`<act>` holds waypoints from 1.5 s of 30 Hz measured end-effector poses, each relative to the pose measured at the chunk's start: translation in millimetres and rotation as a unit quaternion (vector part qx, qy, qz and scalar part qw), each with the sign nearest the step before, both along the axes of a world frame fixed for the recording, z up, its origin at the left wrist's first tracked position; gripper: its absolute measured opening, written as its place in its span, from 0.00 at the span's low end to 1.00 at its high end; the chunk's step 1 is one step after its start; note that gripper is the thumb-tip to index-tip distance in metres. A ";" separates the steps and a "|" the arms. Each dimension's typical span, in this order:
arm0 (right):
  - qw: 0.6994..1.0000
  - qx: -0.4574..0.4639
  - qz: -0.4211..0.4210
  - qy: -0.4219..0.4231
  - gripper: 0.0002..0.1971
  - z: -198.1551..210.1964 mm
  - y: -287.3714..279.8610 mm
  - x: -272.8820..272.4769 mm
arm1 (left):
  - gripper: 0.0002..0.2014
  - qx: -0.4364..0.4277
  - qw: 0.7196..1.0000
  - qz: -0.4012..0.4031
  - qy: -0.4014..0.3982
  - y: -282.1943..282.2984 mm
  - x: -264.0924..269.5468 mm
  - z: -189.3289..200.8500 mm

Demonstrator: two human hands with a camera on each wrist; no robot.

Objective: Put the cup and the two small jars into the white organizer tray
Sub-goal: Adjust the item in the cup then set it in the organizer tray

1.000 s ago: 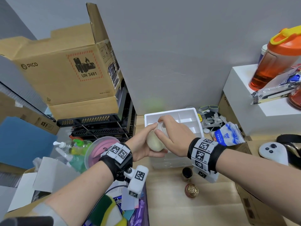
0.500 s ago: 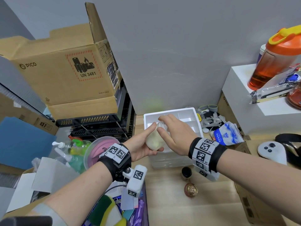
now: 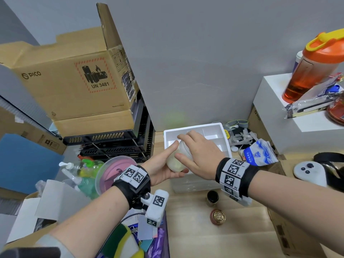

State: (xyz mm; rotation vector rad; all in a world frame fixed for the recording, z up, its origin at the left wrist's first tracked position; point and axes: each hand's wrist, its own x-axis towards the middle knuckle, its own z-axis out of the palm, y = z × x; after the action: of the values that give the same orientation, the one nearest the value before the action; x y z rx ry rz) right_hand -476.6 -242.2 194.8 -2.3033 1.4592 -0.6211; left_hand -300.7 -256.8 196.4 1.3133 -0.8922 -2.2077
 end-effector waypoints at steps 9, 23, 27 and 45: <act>1.000 0.002 -0.002 0.031 0.34 -1.0 -1.8 1.4 | 0.28 -0.008 0.999 0.030 -0.012 2.8 -5.7 -0.5; 0.998 0.014 0.046 0.029 0.26 -1.8 -2.6 2.3 | 0.29 0.003 0.999 0.030 -0.024 2.9 1.2 -7.2; 0.999 0.014 0.045 0.025 0.27 -2.9 -4.2 1.4 | 0.31 0.003 0.999 0.038 -0.014 0.3 -1.6 -3.9; 0.998 0.012 0.041 0.040 0.29 -1.0 -5.9 -3.2 | 0.27 0.029 0.999 0.045 -0.003 0.8 -3.9 -4.4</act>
State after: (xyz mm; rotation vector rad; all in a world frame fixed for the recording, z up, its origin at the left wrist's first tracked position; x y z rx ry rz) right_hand -479.8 -248.1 193.8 -2.3804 1.3901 -0.4907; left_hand -304.6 -256.0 192.0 1.3593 -0.7616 -2.1762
